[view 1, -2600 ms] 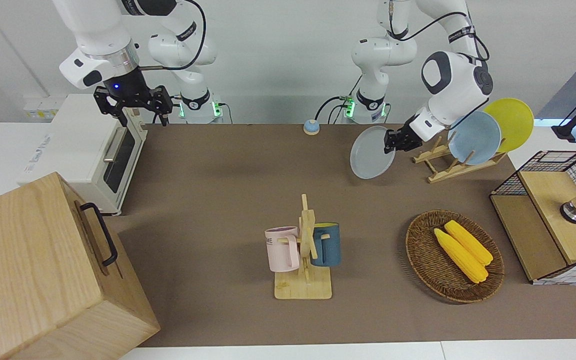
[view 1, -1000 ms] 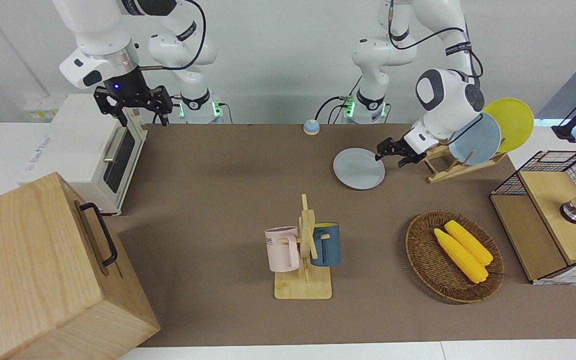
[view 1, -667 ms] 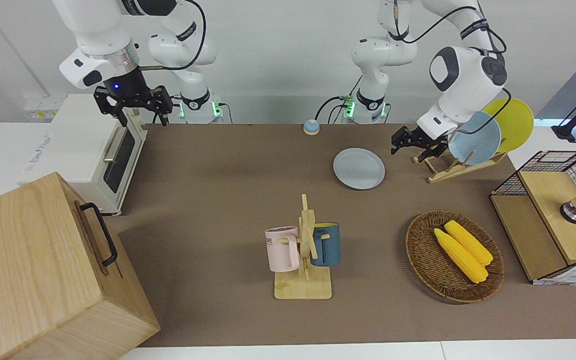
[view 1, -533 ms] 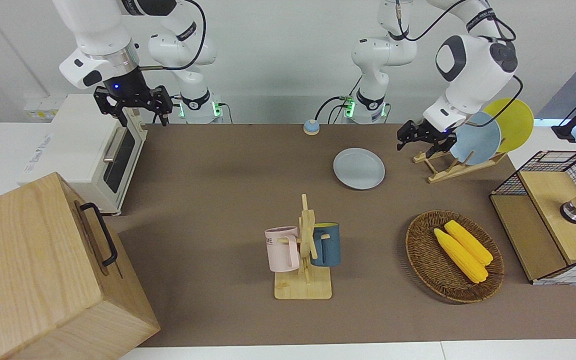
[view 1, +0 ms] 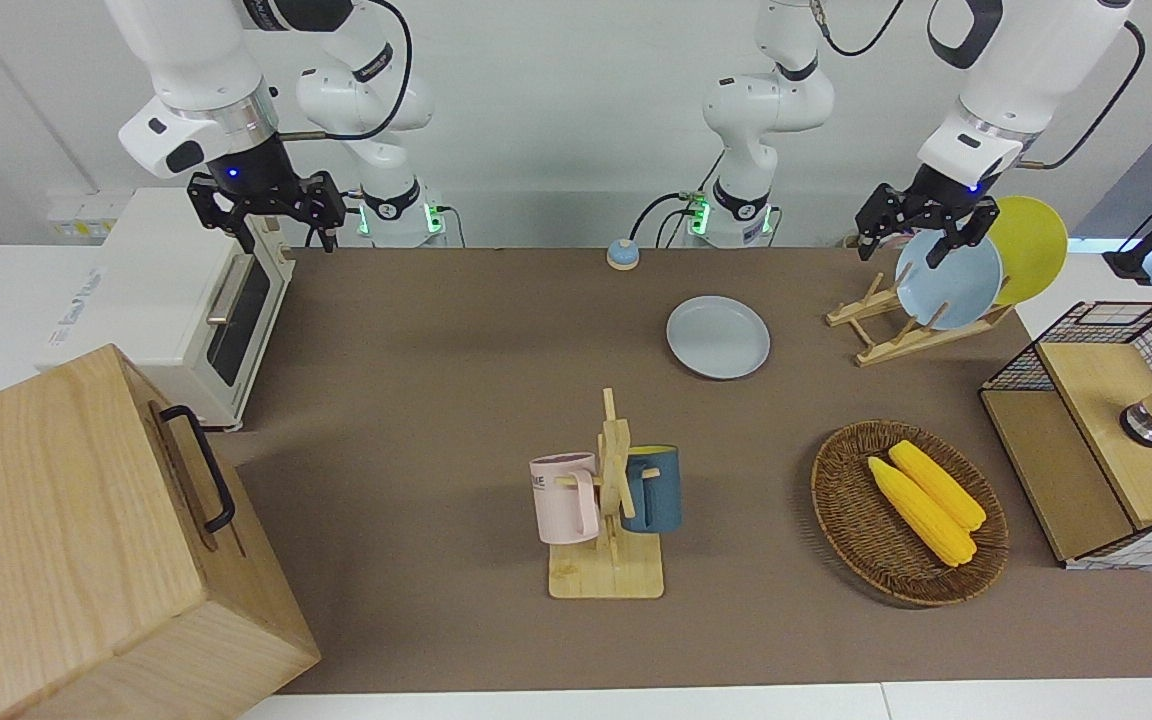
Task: Pick gray plate from low plate rack and place it on table with left arm
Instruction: 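Open the left gripper and withdraw it back toward the rack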
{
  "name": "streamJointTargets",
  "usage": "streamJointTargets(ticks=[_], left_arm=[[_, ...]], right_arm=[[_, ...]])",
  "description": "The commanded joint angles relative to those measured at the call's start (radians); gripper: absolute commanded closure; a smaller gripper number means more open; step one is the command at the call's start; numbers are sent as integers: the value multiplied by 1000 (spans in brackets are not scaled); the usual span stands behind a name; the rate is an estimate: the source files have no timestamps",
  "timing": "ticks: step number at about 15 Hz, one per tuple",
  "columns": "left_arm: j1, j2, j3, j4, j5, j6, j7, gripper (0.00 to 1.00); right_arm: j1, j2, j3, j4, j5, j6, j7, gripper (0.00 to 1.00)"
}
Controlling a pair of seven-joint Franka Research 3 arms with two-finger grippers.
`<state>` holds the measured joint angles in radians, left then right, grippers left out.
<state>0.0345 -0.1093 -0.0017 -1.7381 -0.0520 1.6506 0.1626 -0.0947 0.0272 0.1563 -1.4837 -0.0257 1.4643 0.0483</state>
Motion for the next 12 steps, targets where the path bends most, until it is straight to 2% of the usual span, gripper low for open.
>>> streamJointTargets(ticks=[1,5,10,12], left_arm=[[-21,20,-15,28,96,-43,-2,5],[-27,34,-43,19,189,-45,149,5],[-8,42,-26,15,106,-46,155,5],[-11,42,-24,15,110,-46,146,2]], right_arm=[[7,0,-6,6,3,-1,4,17],[7,0,-6,6,3,-1,4,17],[7,0,-6,6,3,-1,4,17],[7,0,-6,6,3,-2,4,17]])
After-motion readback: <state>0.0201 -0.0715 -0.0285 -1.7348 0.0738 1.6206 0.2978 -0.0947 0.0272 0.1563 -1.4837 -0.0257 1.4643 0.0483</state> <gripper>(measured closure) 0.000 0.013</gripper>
